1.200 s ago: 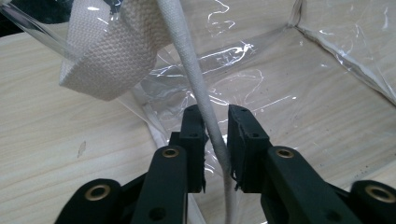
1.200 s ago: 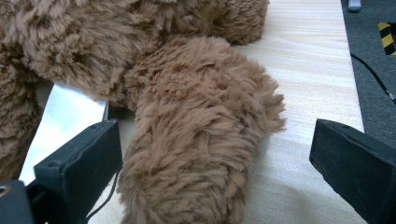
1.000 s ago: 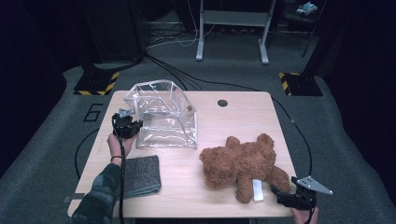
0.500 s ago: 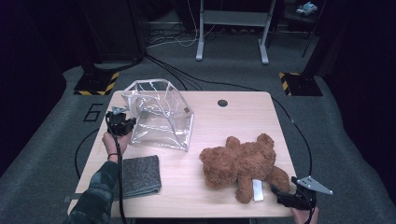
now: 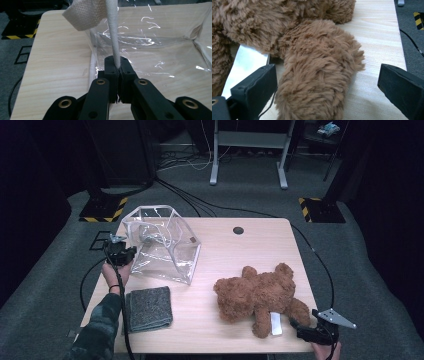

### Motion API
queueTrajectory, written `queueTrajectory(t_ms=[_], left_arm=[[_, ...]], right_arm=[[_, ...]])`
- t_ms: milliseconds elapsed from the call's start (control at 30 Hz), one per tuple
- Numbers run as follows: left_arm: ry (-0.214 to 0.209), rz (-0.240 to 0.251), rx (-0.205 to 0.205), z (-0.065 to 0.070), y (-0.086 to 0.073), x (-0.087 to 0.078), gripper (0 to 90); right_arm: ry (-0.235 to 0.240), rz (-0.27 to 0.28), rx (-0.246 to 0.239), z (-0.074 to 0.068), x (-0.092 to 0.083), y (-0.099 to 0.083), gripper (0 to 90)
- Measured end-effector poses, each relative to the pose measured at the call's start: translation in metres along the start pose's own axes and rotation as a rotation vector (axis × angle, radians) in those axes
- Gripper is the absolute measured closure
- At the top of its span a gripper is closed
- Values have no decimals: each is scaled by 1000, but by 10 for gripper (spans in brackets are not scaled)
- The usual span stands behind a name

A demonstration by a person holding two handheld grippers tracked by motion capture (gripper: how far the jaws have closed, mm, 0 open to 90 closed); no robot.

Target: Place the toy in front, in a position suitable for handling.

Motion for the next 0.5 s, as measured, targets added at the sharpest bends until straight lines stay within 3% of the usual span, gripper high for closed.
queueTrajectory(t_ms=[400, 500], left_arm=[[56, 2, -68, -29, -7, -14, 872], [79, 2, -54, -36, -12, -19, 871]], right_arm=[[0, 3, -2, 0, 0, 0, 19], [0, 1, -5, 0, 0, 0, 19]])
Point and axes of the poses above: each handheld gripper's, and its own axes: x roughly forward along the jaws, y roughly out of its top, z roughly to its right, the point moved 10 cm from there along x, roughly forward along the jaws, and after that the axes turned 3 degrees about -y, right-handed, at the moved point
